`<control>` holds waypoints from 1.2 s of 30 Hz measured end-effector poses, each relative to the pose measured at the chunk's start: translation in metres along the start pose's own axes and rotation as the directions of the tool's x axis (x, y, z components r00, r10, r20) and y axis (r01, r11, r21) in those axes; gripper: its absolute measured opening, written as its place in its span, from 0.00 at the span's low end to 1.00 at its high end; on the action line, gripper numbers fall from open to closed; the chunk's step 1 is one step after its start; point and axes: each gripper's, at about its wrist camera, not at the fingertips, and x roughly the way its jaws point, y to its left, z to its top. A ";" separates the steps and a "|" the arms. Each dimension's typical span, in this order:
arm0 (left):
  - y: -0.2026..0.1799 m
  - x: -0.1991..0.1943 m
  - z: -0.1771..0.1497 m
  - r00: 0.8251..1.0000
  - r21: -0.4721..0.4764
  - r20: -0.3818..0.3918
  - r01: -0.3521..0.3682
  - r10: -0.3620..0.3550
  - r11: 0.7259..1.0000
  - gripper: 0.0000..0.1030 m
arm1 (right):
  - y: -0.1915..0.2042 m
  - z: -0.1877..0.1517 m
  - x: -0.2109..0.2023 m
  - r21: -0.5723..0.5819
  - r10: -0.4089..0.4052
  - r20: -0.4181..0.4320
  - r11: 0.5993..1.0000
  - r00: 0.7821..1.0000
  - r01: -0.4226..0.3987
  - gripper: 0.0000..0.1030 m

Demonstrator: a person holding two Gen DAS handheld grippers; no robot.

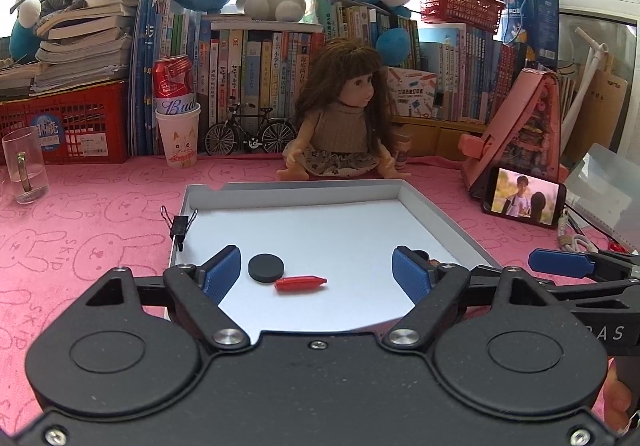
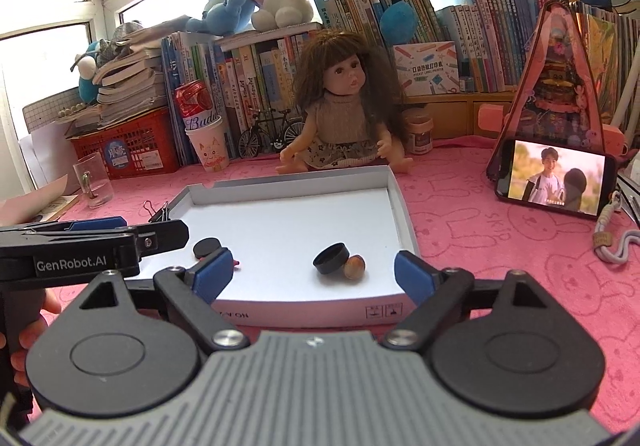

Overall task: Organize rigid objects
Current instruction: 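Open both grippers and withdraw them toward the remaining objects on the table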

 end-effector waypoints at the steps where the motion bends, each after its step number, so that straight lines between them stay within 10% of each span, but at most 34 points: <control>1: -0.001 -0.003 -0.001 1.000 0.002 0.001 0.001 -0.001 1.000 0.80 | 0.000 -0.002 -0.002 -0.006 0.001 0.003 1.000 1.000 -0.001 0.92; 36: -0.002 -0.052 -0.072 0.998 -0.003 -0.060 -0.019 0.019 1.000 0.80 | 0.021 -0.063 -0.044 -0.084 -0.019 0.011 0.996 1.000 0.020 0.98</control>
